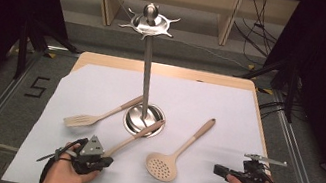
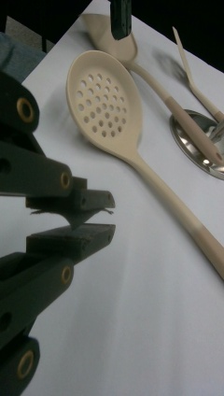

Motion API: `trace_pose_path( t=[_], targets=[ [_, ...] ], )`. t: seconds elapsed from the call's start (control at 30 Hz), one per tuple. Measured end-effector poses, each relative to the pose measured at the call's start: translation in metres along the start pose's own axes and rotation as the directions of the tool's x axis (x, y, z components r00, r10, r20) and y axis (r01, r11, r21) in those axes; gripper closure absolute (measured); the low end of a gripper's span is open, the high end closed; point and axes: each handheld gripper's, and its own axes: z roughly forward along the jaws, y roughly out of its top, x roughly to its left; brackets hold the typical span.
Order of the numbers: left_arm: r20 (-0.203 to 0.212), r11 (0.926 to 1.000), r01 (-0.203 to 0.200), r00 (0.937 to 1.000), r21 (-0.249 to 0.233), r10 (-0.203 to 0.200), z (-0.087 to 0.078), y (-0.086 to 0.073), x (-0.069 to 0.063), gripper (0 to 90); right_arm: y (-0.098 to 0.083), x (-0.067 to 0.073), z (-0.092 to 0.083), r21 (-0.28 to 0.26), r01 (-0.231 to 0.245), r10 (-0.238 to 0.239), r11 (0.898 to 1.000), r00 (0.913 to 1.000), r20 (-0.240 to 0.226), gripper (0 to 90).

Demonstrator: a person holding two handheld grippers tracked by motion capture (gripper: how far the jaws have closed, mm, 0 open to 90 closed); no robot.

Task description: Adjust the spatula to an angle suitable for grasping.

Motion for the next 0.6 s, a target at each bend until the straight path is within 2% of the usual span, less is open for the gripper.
trace_pose_path(
  t=[0.07, 0.1, 0.13, 0.17, 0.2, 0.23, 0.27, 0.3, 0.33, 0.37, 0.4, 0.43, 0.47, 0.5, 0.53, 0.57, 0.6],
  targets=[
    [0.012, 0.9998, -0.004, 0.9999, 0.017, 0.004, 0.003, 0.001, -0.002, 89.1, 0.001, 0.002, -0.001, 0.006, 0.013, -0.013, 1.000, 0.9999, 0.011, 88.4],
    [0.015, 0.9988, -0.020, 0.9997, 0.046, 0.019, 0.009, 0.004, -0.006, 89.1, 0.001, 0.003, -0.001, 0.017, 0.021, -0.022, 1.000, 0.9994, 0.029, 89.1],
    [0.015, 0.9988, -0.020, 0.9997, 0.046, 0.019, 0.009, 0.004, -0.006, 89.1, 0.001, 0.003, -0.001, 0.017, 0.021, -0.022, 1.000, 0.9994, 0.029, 89.1],
    [0.041, 0.9951, -0.045, 0.9983, 0.088, 0.041, 0.013, 0.007, -0.008, 89.1, 0.001, 0.004, -0.001, 0.023, 0.009, -0.010, 1.000, 0.9993, 0.036, 89.9],
    [0.041, 0.9935, -0.044, 0.9984, 0.105, 0.040, 0.014, 0.008, -0.008, 89.1, 0.002, 0.003, -0.002, 0.016, 0.030, -0.030, 0.999, 0.9986, 0.044, 90.0],
    [0.041, 0.9935, -0.044, 0.9984, 0.105, 0.040, 0.014, 0.008, -0.008, 89.2, 0.002, 0.003, -0.003, 0.016, 0.023, -0.024, 1.000, 0.9981, 0.056, 90.0],
    [0.040, 0.9881, -0.078, 0.9965, 0.132, 0.073, 0.017, 0.008, -0.008, 89.2, 0.002, 0.003, -0.003, 0.016, 0.023, -0.024, 1.000, 0.9981, 0.056, 90.0],
    [0.018, 0.9899, -0.074, 0.9972, 0.121, 0.072, 0.021, 0.007, -0.008, 89.2, 0.004, 0.002, -0.004, 0.002, 0.059, -0.059, 0.998, 0.9958, 0.070, 90.0],
    [0.006, 0.9876, -0.074, 0.9973, 0.138, 0.074, 0.023, 0.006, -0.008, 89.2, 0.004, 0.002, -0.004, 0.002, 0.059, -0.059, 0.998, 0.9958, 0.070, 90.0],
    [0.002, 0.9832, -0.070, 0.9975, 0.169, 0.070, 0.027, 0.006, -0.007, 89.3, 0.005, 0.003, -0.004, 0.002, 0.069, -0.068, 0.998, 0.9937, 0.089, 90.0],
    [0.002, 0.9816, -0.073, 0.9972, 0.176, 0.074, 0.028, 0.006, -0.005, 89.3, 0.005, 0.004, -0.005, 0.007, 0.071, -0.071, 0.997, 0.9919, 0.105, 90.0],
    [0.006, 0.9829, -0.053, 0.9986, 0.176, 0.053, 0.028, 0.006, -0.005, 89.3, 0.005, 0.004, -0.004, 0.005, 0.082, -0.082, 0.997, 0.9911, 0.105, 89.9],
    [-0.009, 0.9808, -0.067, 0.9975, 0.183, 0.070, 0.027, 0.006, -0.005, 89.4, 0.005, 0.004, -0.004, 0.008, 0.085, -0.085, 0.996, 0.9921, 0.092, 89.7],
    [-0.009, 0.9808, -0.067, 0.9975, 0.183, 0.070, 0.027, 0.006, -0.005, 89.4, 0.004, 0.006, -0.005, 0.012, 0.063, -0.064, 0.998, 0.9928, 0.101, 89.6],
    [-0.020, 0.9792, -0.058, 0.9978, 0.195, 0.063, 0.027, 0.006, -0.004, 89.4, 0.004, 0.004, -0.003, 0.004, 0.085, -0.085, 0.996, 0.9925, 0.088, 89.5],
    [-0.017, 0.9750, -0.066, 0.9973, 0.212, 0.072, 0.025, 0.007, -0.003, 89.5, 0.004, 0.004, -0.003, 0.004, 0.084, -0.084, 0.996, 0.9927, 0.087, 89.3],
    [-0.035, 0.9745, -0.066, 0.9966, 0.214, 0.075, 0.024, 0.006, -0.002, 89.4, 0.004, 0.004, -0.002, 0.004, 0.084, -0.084, 0.996, 0.9915, 0.100, 89.3]
  ],
)
